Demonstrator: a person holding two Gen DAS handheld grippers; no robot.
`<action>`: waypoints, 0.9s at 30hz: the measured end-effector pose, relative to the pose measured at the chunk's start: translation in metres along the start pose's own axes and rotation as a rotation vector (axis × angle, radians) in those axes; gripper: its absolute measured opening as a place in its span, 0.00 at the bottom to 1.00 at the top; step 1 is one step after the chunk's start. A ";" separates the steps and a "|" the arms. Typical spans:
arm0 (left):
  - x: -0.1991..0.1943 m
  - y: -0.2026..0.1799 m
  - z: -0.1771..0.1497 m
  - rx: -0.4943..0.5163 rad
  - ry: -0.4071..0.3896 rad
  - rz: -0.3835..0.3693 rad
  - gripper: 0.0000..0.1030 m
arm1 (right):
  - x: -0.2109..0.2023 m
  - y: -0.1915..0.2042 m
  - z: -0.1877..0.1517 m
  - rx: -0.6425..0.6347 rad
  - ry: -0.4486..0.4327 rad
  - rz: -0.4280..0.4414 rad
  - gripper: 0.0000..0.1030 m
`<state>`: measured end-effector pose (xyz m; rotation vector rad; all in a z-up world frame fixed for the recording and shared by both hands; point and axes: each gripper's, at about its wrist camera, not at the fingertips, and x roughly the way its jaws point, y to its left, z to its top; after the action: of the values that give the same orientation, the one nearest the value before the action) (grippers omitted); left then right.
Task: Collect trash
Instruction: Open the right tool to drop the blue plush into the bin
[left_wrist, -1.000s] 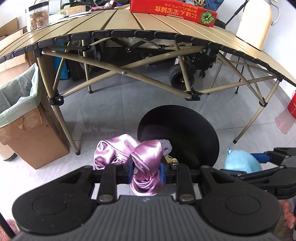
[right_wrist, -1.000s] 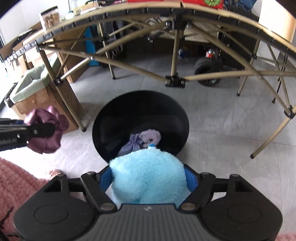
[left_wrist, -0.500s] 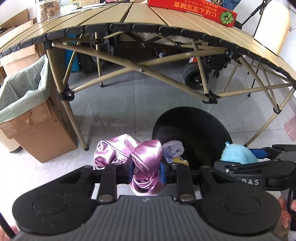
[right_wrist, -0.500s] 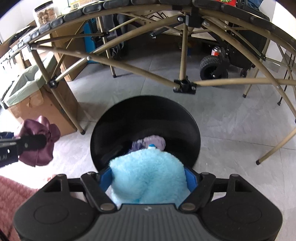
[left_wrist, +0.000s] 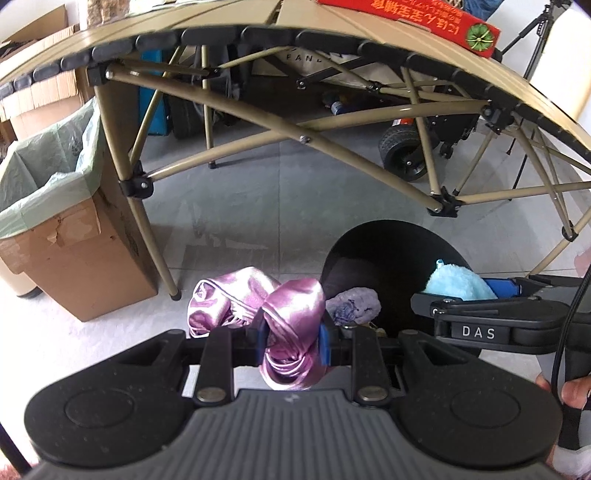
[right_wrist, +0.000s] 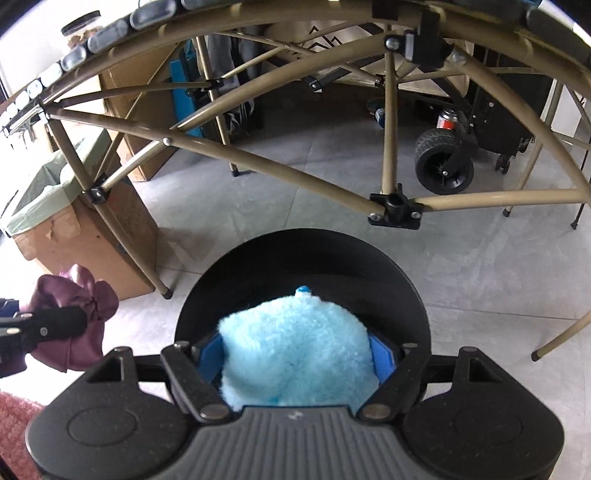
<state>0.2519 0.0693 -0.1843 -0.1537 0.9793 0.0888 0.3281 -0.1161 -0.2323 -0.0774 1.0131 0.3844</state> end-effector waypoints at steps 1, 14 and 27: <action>0.001 0.000 0.000 -0.001 0.001 0.002 0.26 | 0.002 -0.001 0.000 0.005 -0.001 0.003 0.75; 0.002 0.001 -0.001 -0.003 0.005 0.003 0.26 | 0.003 -0.003 -0.002 0.024 -0.003 0.039 1.00; 0.003 -0.009 0.001 0.024 0.000 -0.007 0.26 | -0.016 -0.015 0.000 0.069 0.007 -0.027 1.00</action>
<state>0.2554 0.0601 -0.1856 -0.1355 0.9794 0.0709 0.3264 -0.1345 -0.2207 -0.0305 1.0303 0.3247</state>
